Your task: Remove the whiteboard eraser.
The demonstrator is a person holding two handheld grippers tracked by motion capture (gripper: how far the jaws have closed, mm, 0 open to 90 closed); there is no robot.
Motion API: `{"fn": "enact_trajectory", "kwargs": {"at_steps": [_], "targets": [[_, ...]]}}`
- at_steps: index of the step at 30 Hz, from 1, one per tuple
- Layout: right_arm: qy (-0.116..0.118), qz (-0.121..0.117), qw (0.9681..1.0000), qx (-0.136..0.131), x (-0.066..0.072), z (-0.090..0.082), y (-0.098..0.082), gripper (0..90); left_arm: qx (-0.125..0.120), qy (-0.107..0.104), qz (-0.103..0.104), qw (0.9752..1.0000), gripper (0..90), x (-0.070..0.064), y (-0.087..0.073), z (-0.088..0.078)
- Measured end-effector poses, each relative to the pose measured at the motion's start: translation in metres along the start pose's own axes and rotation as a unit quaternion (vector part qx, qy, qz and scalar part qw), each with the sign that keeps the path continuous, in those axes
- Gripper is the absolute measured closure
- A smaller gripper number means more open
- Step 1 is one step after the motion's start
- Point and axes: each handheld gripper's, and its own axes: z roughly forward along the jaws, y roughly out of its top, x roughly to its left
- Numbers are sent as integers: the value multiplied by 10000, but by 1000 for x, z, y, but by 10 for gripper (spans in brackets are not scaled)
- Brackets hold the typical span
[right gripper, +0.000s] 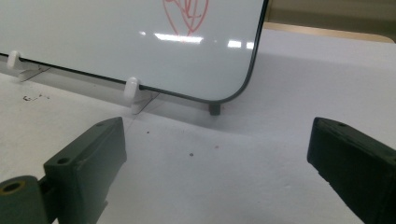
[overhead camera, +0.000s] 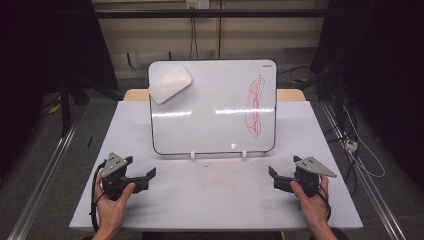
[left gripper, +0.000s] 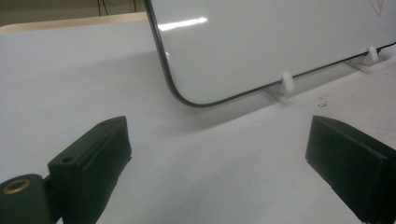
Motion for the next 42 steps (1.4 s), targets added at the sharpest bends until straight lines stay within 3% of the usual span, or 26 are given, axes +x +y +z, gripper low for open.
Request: {"fn": "enact_trajectory", "kwargs": {"at_steps": [4,14,19,23,25,26,29,31,32,42], "targets": [[8,18,10000,10,-1,0,0,45,113,-53,113,9999,66,-2,2,2],[14,49,10000,41,-2,1,0,46,247,-285,89,9992,48,-2,4,11],[41,36,10000,41,-1,0,0,45,227,-136,248,9993,37,-5,9,15],[46,62,10000,47,-2,0,-1,45,282,-216,350,9988,40,-6,21,17],[47,90,9999,51,-3,1,-1,47,259,-84,460,9986,47,-7,27,18],[61,103,9999,55,-3,1,-1,49,281,-179,541,9980,56,-7,31,19],[51,96,9999,51,-3,1,-1,48,301,-41,724,9969,47,-8,39,19],[47,92,9999,42,-3,1,-1,48,234,-237,783,9964,36,-6,44,19],[53,99,9999,56,-3,1,-1,48,231,-233,838,9959,30,-6,47,19],[79,93,9999,56,-1,2,0,47,70,-321,910,9953,45,-7,85,30]]}}
